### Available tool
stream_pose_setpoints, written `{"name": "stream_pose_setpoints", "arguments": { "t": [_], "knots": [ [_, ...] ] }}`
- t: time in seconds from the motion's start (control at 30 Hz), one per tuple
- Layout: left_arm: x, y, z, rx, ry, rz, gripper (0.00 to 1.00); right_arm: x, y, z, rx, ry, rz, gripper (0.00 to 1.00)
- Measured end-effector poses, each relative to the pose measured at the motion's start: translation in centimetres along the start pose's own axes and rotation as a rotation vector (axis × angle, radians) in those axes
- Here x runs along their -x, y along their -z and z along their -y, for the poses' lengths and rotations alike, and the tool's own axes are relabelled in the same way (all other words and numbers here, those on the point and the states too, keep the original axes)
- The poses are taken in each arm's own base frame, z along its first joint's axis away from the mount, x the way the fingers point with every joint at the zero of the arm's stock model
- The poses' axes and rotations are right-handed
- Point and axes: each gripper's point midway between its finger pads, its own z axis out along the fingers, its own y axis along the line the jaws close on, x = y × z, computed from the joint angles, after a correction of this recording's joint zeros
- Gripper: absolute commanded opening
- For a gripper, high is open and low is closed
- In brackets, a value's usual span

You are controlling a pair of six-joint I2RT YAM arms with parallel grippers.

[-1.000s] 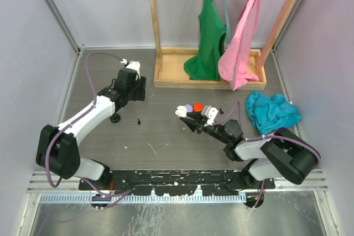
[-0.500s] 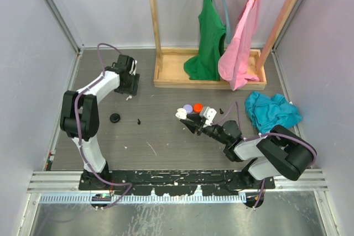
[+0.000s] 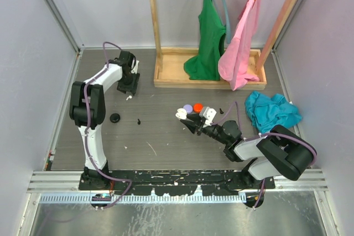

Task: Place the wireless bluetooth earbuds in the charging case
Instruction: Pick up the earbud from the center of the board.

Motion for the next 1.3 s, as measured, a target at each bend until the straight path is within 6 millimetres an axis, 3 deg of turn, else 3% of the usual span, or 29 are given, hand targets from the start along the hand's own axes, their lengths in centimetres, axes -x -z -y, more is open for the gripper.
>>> {"name": "stream_pose_setpoints", "arguments": {
  "t": [0.23,0.9,0.97,1.07,1.3],
  "knots": [
    [-1.2,-1.5,0.1,-0.022,-0.003,-0.077,0.4,-0.1,0.0,0.0,0.001,0.001,-0.003,0.01],
    [-2.2,-1.2,0.7,-0.067,-0.017,-0.158,0.23,-0.2,0.0,0.0,0.001,0.009,-0.009,0.01],
    [-2.3,-1.2,0.8,-0.072,-0.017,-0.159,0.23,-0.2,0.0,0.0,0.001,0.009,-0.01,0.01],
    [-2.2,-1.2,1.0,-0.082,-0.013,-0.158,0.32,-0.3,0.0,0.0,0.001,0.008,-0.012,0.01],
    [-2.1,-1.3,1.3,-0.092,0.005,-0.153,0.32,-0.6,0.1,0.0,0.003,0.007,-0.023,0.01]
  ]
}}
